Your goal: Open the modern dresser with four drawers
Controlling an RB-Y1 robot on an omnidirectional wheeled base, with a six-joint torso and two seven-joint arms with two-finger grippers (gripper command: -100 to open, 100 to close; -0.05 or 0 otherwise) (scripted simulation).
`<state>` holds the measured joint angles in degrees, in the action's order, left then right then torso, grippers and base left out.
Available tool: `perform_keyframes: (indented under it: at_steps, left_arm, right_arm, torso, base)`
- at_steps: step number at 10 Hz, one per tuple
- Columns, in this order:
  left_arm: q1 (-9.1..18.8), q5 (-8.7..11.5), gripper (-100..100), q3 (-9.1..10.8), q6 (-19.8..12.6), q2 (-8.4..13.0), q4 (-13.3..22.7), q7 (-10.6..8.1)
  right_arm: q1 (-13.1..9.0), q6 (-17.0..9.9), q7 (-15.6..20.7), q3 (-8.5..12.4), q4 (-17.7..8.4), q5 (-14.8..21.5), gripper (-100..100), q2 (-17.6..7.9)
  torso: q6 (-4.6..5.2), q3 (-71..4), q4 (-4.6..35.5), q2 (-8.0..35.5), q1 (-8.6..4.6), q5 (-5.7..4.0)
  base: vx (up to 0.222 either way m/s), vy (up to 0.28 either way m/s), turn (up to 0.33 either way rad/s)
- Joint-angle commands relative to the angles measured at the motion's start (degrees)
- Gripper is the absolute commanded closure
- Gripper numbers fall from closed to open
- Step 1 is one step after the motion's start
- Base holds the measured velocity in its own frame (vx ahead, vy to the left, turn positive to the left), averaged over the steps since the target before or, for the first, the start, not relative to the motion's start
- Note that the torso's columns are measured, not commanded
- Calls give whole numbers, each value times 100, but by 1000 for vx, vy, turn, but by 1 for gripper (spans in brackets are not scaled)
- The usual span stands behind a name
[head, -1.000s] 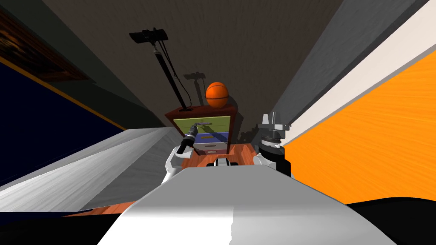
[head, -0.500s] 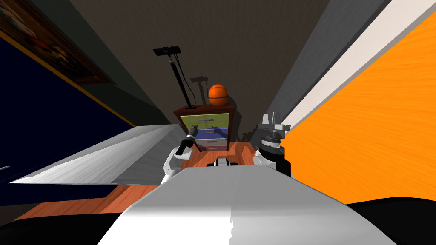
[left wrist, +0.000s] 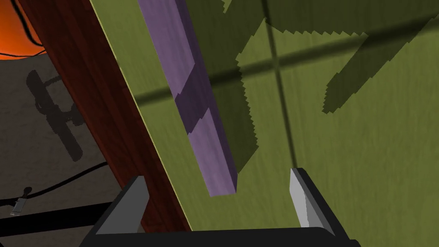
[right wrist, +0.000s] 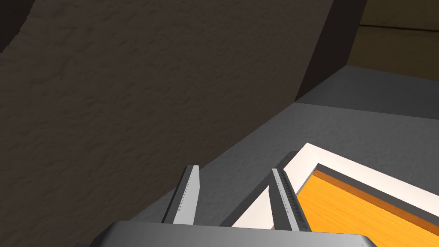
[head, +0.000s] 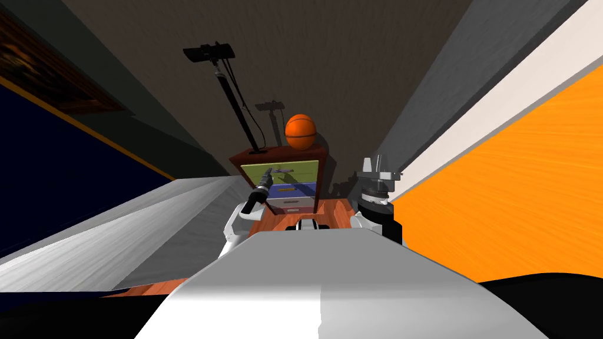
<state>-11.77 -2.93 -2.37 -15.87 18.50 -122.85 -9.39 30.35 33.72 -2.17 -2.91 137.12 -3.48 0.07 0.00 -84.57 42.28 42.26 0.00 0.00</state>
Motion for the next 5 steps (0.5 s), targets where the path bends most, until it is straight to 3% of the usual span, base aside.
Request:
perform_keyframes:
  at_steps: [1, 2, 3, 4, 5]
  left_arm:
    - [7, 6, -100, 5, -59, 15, -23, -5]
    - [12, 19, -100, 29, -221, 49, -169, -31]
    - [12, 13, -100, 18, -132, 34, -94, -17]
    - [14, 14, 100, 19, -152, 36, -106, -21]
    - [-49, 19, 100, -7, -178, 58, -193, -30]
  right_arm:
    - [-1, 0, 0, 0, 0, 0, 0, 0]
    - [-2, -1, 0, 0, -1, 0, 0, 0]
    - [-2, -1, 0, 0, -1, 0, 0, 0]
    - [-2, -1, 0, 0, -1, 0, 0, 0]
    - [-3, -1, 0, 0, -1, 0, 0, 0]
  torso:
    - [-1, 17, 7, 30, -2, -1]
    - [0, 30, 14, 50, -1, -1]
    - [0, 12, 6, 15, -1, -1]
    - [0, 4, 1, 10, 1, 1]
    - [4, 5, 6, 10, 1, -2]
  base:
    - [46, -2, -1]
    - [113, -3, -25]
    - [69, -1, -4]
    - [0, 0, 0]
    - [-81, 13, 58]
